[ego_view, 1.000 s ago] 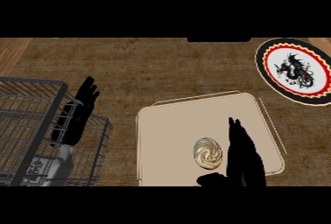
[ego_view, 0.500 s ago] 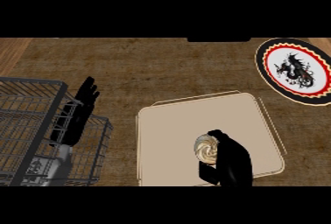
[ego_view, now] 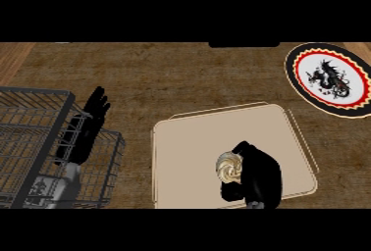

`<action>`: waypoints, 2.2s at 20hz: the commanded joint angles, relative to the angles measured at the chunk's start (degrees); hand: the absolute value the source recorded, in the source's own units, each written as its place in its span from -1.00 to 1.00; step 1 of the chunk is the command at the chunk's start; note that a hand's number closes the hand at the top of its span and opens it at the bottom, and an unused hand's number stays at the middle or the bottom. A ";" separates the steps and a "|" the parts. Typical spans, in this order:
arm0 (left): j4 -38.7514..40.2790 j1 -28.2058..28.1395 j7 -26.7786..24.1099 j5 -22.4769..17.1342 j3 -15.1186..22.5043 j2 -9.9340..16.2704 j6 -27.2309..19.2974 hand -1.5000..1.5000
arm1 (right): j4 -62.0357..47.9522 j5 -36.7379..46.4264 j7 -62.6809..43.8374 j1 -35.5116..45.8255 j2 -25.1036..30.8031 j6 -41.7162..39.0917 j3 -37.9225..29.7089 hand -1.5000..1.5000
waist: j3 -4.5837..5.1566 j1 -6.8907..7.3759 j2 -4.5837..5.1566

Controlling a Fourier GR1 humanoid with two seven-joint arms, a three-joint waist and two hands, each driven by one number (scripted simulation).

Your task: Pick the cupcake from the tray and place it in the plate

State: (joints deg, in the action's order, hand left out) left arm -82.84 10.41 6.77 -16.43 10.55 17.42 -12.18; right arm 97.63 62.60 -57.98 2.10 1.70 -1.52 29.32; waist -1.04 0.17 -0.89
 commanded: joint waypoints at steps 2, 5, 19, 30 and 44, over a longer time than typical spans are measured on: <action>3.63 -8.86 1.76 -1.99 2.46 -2.12 2.07 0.00 | 3.61 6.35 1.92 3.33 1.65 7.15 -0.49 1.00 | 1.08 0.11 0.65; 2.88 -5.09 3.08 -0.72 3.02 -2.03 1.69 0.00 | -6.66 9.46 -6.50 16.47 -0.85 8.41 -15.68 1.00 | 1.08 2.91 2.49; 2.45 0.56 4.96 0.51 4.52 -3.17 2.54 0.00 | -18.63 30.33 -16.49 39.15 7.35 17.18 -40.42 1.00 | 1.07 8.31 4.96; 4.48 0.00 4.29 1.30 4.78 -4.67 2.59 0.00 | -24.95 43.89 -18.34 43.75 9.29 28.72 -54.15 1.00 | 0.92 7.77 4.61; 4.06 -2.99 3.78 2.53 3.97 -4.91 2.45 0.00 | -33.88 50.80 -13.89 39.79 11.98 44.31 -70.69 1.00 | 0.69 5.13 3.49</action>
State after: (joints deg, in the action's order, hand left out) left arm -82.98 14.78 8.18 -13.10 11.67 14.21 -10.40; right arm 66.66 112.93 -62.95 42.29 13.35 33.03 -37.88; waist -1.19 5.69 1.94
